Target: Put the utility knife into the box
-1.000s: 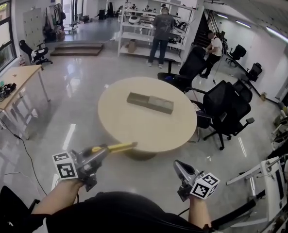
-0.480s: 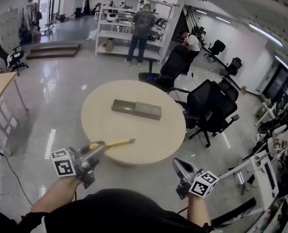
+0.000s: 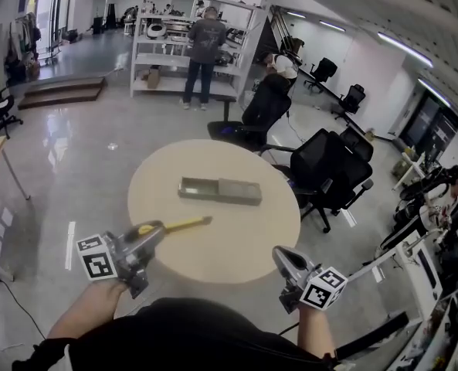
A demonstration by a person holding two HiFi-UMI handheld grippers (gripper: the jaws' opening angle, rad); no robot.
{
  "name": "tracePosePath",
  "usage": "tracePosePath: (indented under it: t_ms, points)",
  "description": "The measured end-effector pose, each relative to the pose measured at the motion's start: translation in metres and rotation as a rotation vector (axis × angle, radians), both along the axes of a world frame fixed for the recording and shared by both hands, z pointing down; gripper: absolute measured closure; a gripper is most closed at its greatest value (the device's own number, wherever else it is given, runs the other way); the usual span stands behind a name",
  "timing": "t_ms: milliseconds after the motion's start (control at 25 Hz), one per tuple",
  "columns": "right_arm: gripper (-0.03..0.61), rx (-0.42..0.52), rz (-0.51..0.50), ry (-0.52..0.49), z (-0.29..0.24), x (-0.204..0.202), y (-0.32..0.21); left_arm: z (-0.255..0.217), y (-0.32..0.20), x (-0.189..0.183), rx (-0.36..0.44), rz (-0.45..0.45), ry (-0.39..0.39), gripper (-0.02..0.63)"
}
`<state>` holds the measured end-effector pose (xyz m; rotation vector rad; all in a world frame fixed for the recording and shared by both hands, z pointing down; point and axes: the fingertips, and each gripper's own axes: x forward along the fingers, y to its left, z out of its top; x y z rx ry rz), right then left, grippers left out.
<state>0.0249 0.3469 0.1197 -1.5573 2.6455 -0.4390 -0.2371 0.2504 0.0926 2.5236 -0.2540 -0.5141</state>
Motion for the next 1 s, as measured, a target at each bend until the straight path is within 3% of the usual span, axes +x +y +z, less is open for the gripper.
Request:
tracePosePath:
  t_ms: [240,560,760,1000]
  points:
    - [0.563,-0.037,0.008,0.009,0.011,-0.022,-0.043,0.015,-0.049,-0.026,-0.030,-0.003,0.008,0.546]
    - [0.563,-0.058,-0.030,0.010,0.023,-0.011,-0.104,0.040,-0.096,-0.019,-0.075,-0.037,-0.004,0.546]
    - [0.563,-0.078,-0.075,-0.013,0.041,0.017,-0.142,0.048,-0.125,0.008,-0.085,-0.079,-0.028,0.546]
    - [0.563,-0.079,-0.135,-0.035,0.053,0.098,-0.207,0.049,-0.168,0.082,-0.108,-0.151,-0.035,0.546]
